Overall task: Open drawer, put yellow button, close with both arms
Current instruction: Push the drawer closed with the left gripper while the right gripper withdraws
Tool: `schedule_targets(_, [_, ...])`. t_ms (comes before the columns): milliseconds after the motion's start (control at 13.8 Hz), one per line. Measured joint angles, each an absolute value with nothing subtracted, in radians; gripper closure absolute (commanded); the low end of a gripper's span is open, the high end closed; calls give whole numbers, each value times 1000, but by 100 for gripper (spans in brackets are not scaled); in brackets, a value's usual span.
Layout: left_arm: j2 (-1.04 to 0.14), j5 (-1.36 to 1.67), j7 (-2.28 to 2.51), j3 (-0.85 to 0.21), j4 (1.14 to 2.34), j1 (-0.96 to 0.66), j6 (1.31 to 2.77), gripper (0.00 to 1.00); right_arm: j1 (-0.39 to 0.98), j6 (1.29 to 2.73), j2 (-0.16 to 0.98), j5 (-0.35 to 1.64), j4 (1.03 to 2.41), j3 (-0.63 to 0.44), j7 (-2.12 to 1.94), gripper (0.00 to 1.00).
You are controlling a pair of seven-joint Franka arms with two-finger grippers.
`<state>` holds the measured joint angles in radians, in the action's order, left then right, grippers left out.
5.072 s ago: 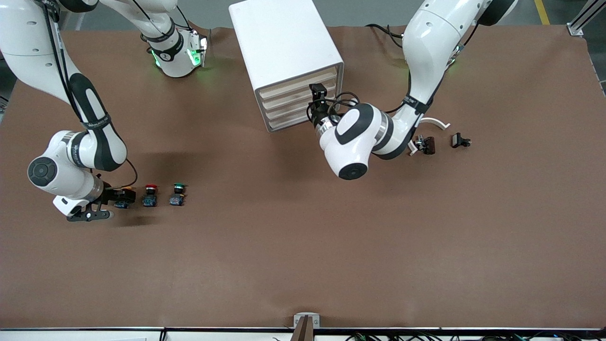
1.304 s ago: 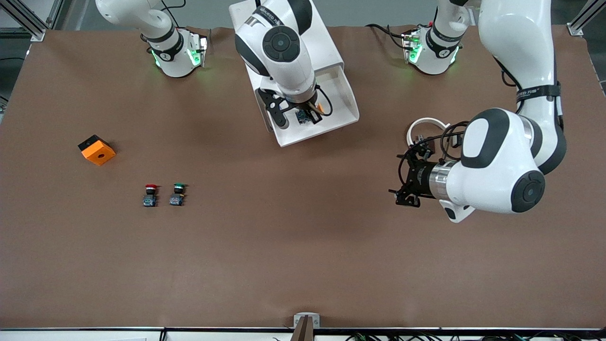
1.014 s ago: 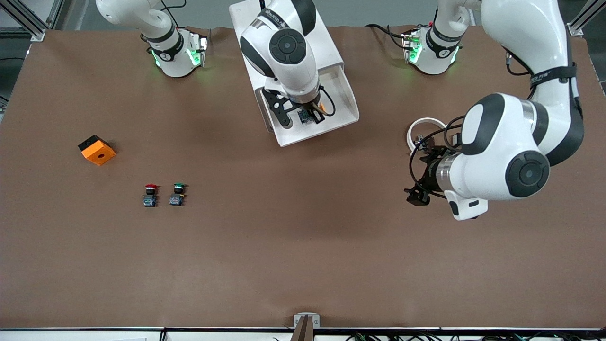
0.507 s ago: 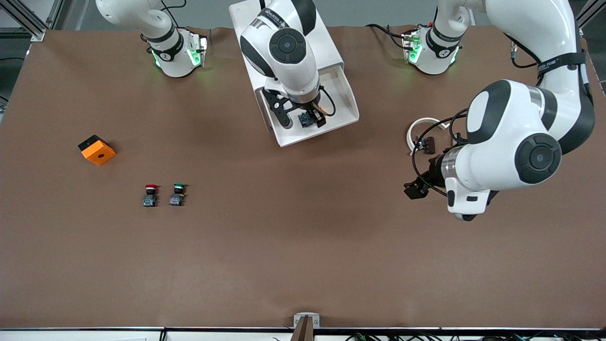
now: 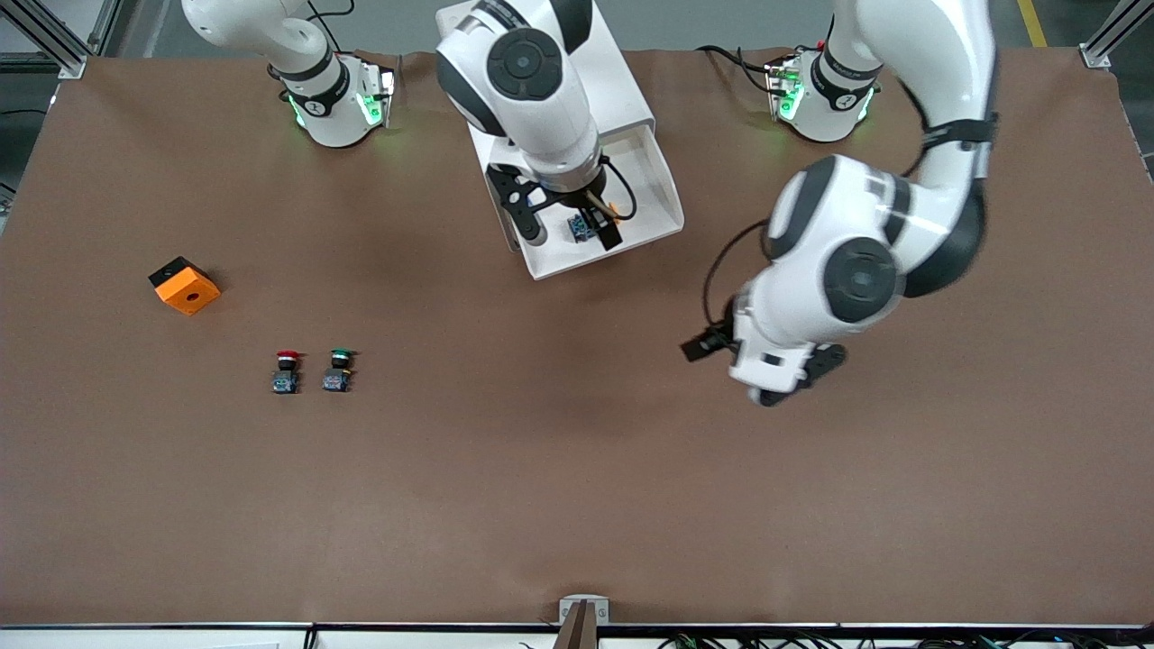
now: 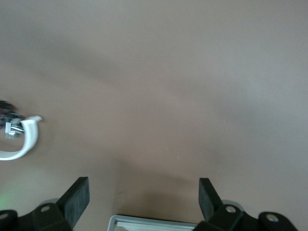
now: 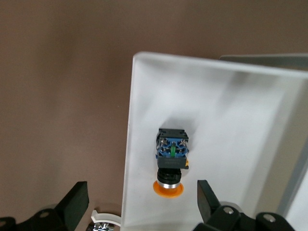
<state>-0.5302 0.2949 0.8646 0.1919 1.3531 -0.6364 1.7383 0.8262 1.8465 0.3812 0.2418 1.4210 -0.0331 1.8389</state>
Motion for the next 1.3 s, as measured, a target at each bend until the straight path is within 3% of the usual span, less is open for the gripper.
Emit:
schedule_targets(290, [-532,280,865,183,1447,-756,1832,0,716,1596,272,241,1385,-38,1551,0])
schedule_targets(507, [-532,280,865,118,1495,-769,1836,0,623,1479,191,211,1397,-41,1271,0])
schedule_targets(942, [-521,279,913,-7,1516,-769,1810,0,419,1468,27,131,1561,-46,700,0])
schedule_targets(1304, [-519,298,1035,-107,1538,-769,1799,0,198,1482,-16,93,1625,-48,277,0])
